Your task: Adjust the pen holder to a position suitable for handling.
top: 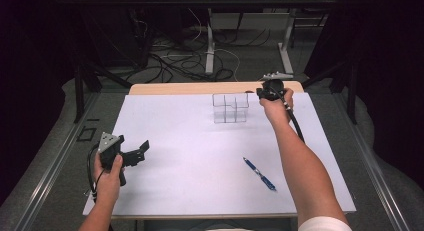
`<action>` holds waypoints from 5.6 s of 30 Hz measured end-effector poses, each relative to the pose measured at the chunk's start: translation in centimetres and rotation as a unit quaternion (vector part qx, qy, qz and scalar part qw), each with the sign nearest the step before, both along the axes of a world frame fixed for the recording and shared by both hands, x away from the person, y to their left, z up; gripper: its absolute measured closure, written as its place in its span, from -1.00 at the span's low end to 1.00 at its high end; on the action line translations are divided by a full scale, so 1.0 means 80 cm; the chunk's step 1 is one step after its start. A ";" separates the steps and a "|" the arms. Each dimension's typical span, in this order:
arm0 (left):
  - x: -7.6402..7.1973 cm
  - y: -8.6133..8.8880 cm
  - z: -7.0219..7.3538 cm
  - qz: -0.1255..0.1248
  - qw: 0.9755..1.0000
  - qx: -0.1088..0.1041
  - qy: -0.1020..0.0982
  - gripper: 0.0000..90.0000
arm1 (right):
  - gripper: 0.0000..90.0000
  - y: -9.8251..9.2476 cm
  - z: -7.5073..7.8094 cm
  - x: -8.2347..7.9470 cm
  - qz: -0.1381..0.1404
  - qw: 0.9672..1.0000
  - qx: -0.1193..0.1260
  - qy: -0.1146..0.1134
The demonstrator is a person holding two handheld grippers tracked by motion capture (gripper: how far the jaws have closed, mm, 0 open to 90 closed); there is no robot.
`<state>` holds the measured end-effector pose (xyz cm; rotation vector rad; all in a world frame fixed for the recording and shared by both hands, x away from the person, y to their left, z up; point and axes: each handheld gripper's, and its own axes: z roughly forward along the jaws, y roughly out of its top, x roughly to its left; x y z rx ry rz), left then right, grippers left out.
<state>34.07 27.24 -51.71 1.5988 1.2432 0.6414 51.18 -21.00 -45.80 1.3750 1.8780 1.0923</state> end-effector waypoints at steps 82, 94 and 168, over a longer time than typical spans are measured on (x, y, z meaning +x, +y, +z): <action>0.003 0.005 -0.002 0.002 1.000 -0.001 0.006 -0.99 | 1.00 0.084 -0.057 0.012 0.041 0.999 0.018 0.031; 0.003 0.005 -0.002 0.002 1.000 -0.003 0.006 -0.99 | 1.00 0.084 -0.055 0.012 0.043 0.999 0.018 0.025; 0.004 0.003 -0.004 0.003 1.000 0.007 0.013 -0.99 | -0.27 0.032 -0.025 -0.115 0.150 0.987 0.064 -0.015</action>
